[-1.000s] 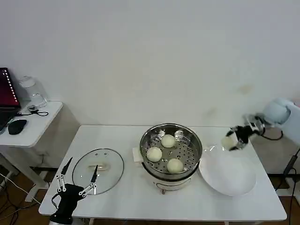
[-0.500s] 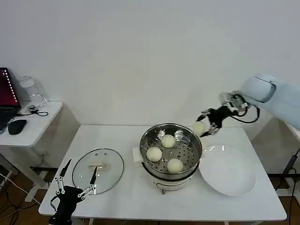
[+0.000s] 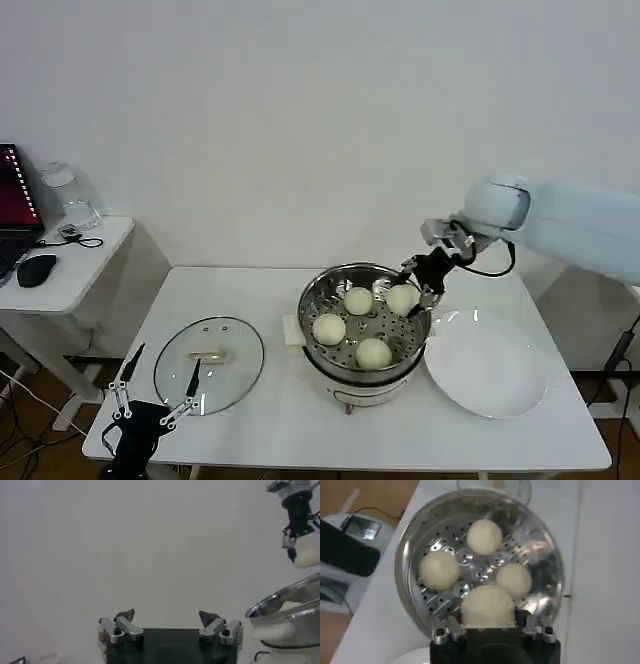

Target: Take steamed baozi put them in steamer then cover it.

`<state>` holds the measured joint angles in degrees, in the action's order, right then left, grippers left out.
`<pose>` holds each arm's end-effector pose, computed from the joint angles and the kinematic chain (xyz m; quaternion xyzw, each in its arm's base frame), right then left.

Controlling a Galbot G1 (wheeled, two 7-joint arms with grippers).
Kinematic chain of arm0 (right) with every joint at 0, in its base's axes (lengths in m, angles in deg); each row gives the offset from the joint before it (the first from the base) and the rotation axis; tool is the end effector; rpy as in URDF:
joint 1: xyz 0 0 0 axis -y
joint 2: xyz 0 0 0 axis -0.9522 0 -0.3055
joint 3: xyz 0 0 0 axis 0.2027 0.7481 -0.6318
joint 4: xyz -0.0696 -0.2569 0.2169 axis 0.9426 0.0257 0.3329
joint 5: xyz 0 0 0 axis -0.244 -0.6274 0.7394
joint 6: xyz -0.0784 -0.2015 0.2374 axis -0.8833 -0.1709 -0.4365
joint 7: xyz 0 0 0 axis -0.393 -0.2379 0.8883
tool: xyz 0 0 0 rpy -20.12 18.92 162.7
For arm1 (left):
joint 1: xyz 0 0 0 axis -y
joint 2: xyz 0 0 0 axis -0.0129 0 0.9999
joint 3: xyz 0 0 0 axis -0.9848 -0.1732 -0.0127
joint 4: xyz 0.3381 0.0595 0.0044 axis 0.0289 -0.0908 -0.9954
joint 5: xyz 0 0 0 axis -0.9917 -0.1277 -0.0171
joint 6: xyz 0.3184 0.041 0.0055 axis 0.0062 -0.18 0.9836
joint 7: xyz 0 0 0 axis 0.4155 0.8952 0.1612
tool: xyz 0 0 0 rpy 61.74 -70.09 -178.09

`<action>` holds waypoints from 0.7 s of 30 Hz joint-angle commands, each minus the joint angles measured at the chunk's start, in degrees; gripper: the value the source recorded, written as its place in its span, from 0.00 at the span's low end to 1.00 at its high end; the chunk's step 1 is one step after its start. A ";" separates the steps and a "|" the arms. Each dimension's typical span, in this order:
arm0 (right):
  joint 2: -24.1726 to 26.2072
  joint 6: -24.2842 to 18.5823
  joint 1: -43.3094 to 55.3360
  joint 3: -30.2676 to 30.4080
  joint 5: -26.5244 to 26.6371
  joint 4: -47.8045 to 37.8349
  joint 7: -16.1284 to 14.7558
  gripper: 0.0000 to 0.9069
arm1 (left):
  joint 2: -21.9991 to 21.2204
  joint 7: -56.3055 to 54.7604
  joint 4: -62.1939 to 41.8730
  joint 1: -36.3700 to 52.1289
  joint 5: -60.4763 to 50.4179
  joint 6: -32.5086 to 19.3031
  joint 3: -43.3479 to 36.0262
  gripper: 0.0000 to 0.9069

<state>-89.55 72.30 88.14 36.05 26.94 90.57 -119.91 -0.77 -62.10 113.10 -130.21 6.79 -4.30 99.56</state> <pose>0.4992 -0.0677 -0.0412 0.6074 -0.5274 0.5042 0.3143 0.0954 0.1058 -0.3238 0.0580 0.9542 0.2288 0.1836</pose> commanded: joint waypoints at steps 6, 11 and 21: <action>-5.33 1.10 -0.69 6.02 0.16 -1.31 0.90 0.79 | -0.07 -0.11 -0.05 -0.02 0.48 -0.17 0.10 1.00; -6.35 1.06 -1.65 5.70 -0.35 -2.55 0.99 0.79 | -0.08 -0.14 0.05 -0.03 0.51 -0.23 0.09 1.00; -7.27 0.89 -2.77 5.12 -0.37 -3.79 1.21 1.00 | -0.24 -0.28 -0.33 -0.39 0.45 -0.70 0.16 1.00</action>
<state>-95.69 73.16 85.95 40.49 26.62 87.56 -119.01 -1.03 -62.33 113.06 -130.37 7.27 -4.78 99.69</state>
